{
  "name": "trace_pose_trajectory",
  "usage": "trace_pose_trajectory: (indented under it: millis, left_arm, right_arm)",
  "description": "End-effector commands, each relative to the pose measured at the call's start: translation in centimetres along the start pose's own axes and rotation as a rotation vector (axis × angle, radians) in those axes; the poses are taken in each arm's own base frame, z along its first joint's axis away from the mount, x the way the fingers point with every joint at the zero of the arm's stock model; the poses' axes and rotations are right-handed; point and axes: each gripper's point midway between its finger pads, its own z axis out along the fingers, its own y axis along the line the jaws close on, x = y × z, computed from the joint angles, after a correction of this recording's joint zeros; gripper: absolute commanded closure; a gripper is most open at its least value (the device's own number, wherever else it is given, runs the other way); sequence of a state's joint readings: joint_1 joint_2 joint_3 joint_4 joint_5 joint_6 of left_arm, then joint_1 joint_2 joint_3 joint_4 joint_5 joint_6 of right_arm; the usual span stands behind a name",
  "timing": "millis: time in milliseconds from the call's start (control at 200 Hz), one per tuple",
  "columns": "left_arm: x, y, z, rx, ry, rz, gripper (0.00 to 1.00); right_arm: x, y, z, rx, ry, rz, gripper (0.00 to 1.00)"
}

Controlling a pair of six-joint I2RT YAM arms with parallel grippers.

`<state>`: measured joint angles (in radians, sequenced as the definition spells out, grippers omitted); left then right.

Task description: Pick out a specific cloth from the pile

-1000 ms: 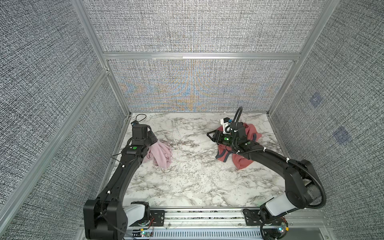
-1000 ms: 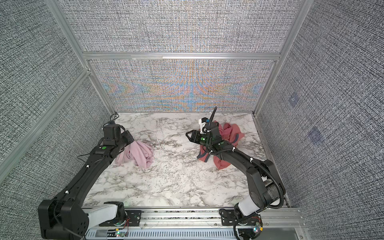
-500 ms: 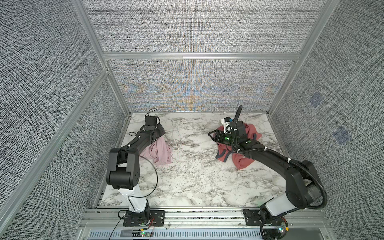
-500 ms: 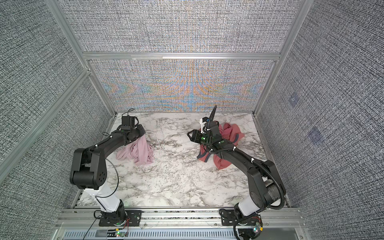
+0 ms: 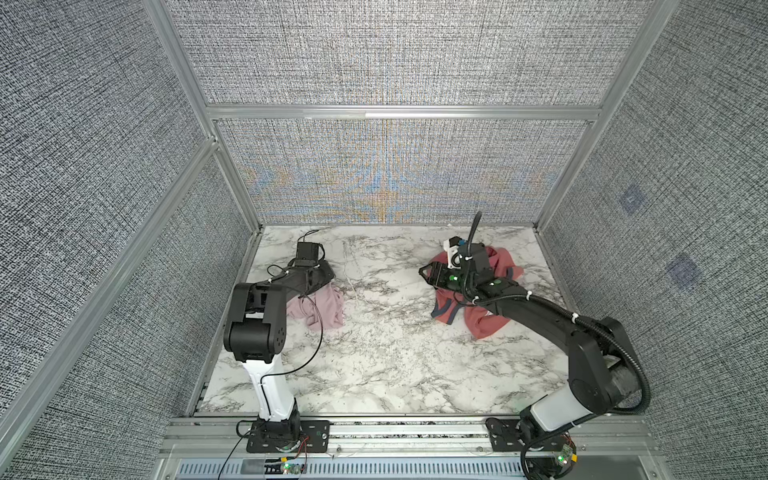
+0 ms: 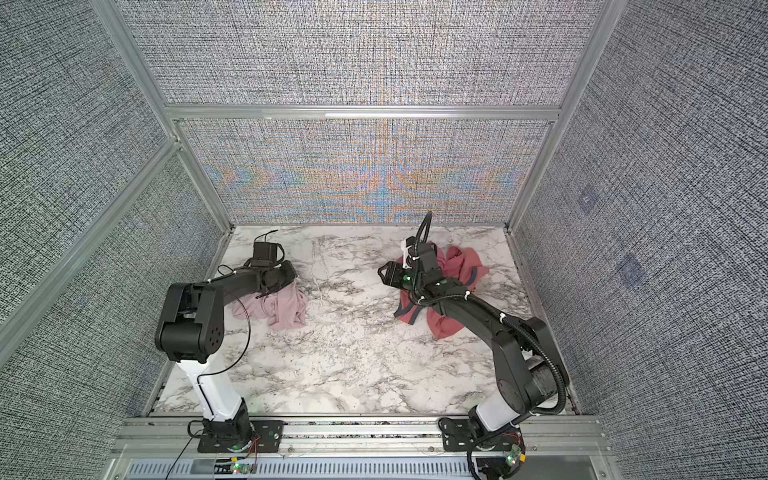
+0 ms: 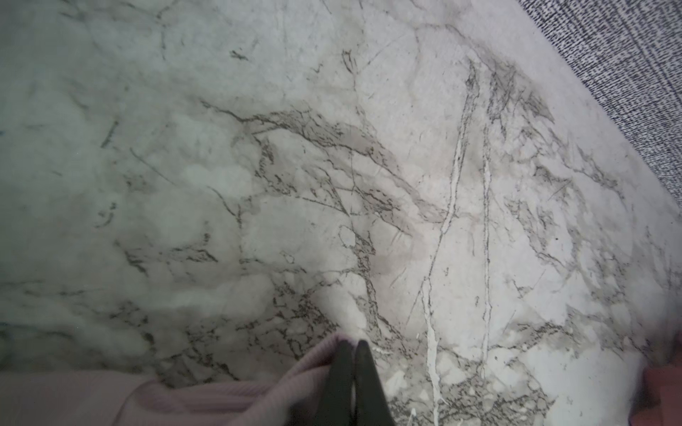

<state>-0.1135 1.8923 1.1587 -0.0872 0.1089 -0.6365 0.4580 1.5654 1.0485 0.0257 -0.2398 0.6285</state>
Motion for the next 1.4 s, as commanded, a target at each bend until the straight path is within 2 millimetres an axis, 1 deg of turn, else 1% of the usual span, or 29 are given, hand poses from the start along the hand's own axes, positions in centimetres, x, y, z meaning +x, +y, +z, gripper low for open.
trace_pose_trajectory:
  millis: [0, 65, 110, 155, 215, 295, 365, 495, 565, 680, 745, 780, 866, 936, 991, 1066, 1211, 1291, 1396]
  left_arm:
    - [-1.8, -1.3, -1.9, 0.03, -0.058, 0.01, 0.9]
    - [-2.8, -2.0, -3.4, 0.044, -0.088, 0.015, 0.85]
    - [-3.4, -2.6, -4.6, 0.06, -0.11, 0.013, 0.77]
    - [-3.8, -3.1, -5.8, 0.075, -0.129, 0.016, 0.74]
    - [-4.2, -3.6, -7.2, 0.093, -0.147, 0.018, 0.65]
    - [-4.2, -3.8, -9.0, 0.101, -0.16, 0.026, 0.61]
    - [-3.7, -3.9, -10.3, 0.112, -0.164, 0.042, 0.61]
    - [-2.1, -2.9, -12.2, 0.093, -0.164, 0.069, 0.6]
    - [-0.9, -1.9, -13.1, 0.06, -0.151, 0.079, 0.59]
    - [1.5, -1.3, -14.2, 0.023, -0.117, 0.127, 0.58]
    - [3.1, -1.1, -14.4, -0.021, -0.089, 0.169, 0.58]
    - [4.1, -1.4, -14.3, -0.032, -0.071, 0.198, 0.58]
    - [7.1, -1.6, -13.4, -0.063, -0.001, 0.251, 0.58]
    - [9.0, -0.6, -12.5, -0.114, 0.044, 0.261, 0.57]
    - [10.0, 0.0, -11.9, -0.133, 0.062, 0.269, 0.57]
    - [11.1, 0.4, -11.4, -0.142, 0.075, 0.276, 0.56]
    - [12.0, 1.1, -10.5, -0.165, 0.097, 0.296, 0.56]
    - [12.8, 1.2, -9.7, -0.167, 0.116, 0.31, 0.56]
    - [13.6, 1.9, -8.5, -0.192, 0.139, 0.322, 0.56]
  right_arm:
    - [-0.9, 0.1, -0.3, 0.01, -0.021, -0.01, 0.39]
    - [-1.3, 0.4, -0.7, 0.007, -0.027, -0.016, 0.39]
    - [-1.5, 0.6, -0.9, 0.005, -0.03, -0.022, 0.39]
    - [-1.7, 0.8, -1.2, 0.003, -0.036, -0.027, 0.39]
    - [-1.9, 0.9, -1.5, 0.0, -0.041, -0.035, 0.39]
    - [-1.9, 0.9, -1.8, 0.002, -0.042, -0.042, 0.39]
    - [-1.9, 0.8, -2.0, 0.005, -0.04, -0.042, 0.39]
    - [-1.6, 0.8, -2.6, 0.0, -0.038, -0.043, 0.39]
    - [-1.5, 0.9, -2.9, -0.006, -0.043, -0.045, 0.39]
    - [-1.3, 0.7, -3.1, -0.008, -0.051, -0.043, 0.39]
    - [-1.1, 0.5, -3.0, -0.01, -0.051, -0.038, 0.39]
    - [-1.0, 0.5, -2.9, -0.014, -0.049, -0.036, 0.39]
    - [-0.8, 0.3, -2.5, -0.018, -0.039, -0.029, 0.39]
    - [-0.7, 0.3, -2.3, -0.022, -0.033, -0.023, 0.39]
    - [-0.6, 0.3, -2.3, -0.024, -0.033, -0.021, 0.39]
    - [-0.5, 0.2, -2.4, -0.024, -0.034, -0.018, 0.39]
    - [-0.4, -0.1, -2.4, -0.015, -0.034, -0.017, 0.39]
    - [-0.4, -0.2, -2.4, -0.016, -0.033, -0.013, 0.39]
    - [-0.4, -0.2, -2.4, -0.018, -0.033, -0.007, 0.39]
